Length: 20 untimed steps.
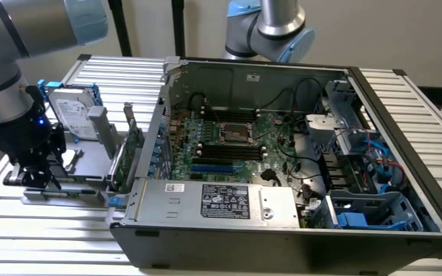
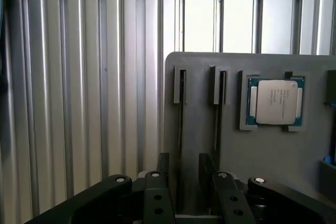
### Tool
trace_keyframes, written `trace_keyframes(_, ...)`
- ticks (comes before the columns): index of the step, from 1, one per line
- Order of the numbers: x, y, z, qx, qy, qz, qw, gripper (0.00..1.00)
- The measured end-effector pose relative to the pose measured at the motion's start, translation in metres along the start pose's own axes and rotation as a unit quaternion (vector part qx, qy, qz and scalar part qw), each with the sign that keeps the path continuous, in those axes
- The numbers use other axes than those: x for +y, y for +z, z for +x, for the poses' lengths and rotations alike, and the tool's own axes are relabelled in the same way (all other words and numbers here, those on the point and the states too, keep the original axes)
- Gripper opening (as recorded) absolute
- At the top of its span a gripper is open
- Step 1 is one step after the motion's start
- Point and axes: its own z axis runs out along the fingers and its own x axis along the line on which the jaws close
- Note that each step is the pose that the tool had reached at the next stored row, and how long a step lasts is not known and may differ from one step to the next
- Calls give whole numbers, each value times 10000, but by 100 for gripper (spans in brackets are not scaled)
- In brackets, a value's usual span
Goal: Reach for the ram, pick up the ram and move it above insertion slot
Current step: 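Pick up the ram and move it above insertion slot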
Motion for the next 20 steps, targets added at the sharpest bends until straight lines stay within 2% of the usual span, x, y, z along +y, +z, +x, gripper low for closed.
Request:
trace_keyframes(12, -1, 219, 18, -12, 0, 0, 10000, 36)
trace_keyframes(15, -2, 274, 17, -27, -1, 0, 10000, 36)
trace_keyframes(20, -6, 321, 16, -73, -1, -1, 10000, 36)
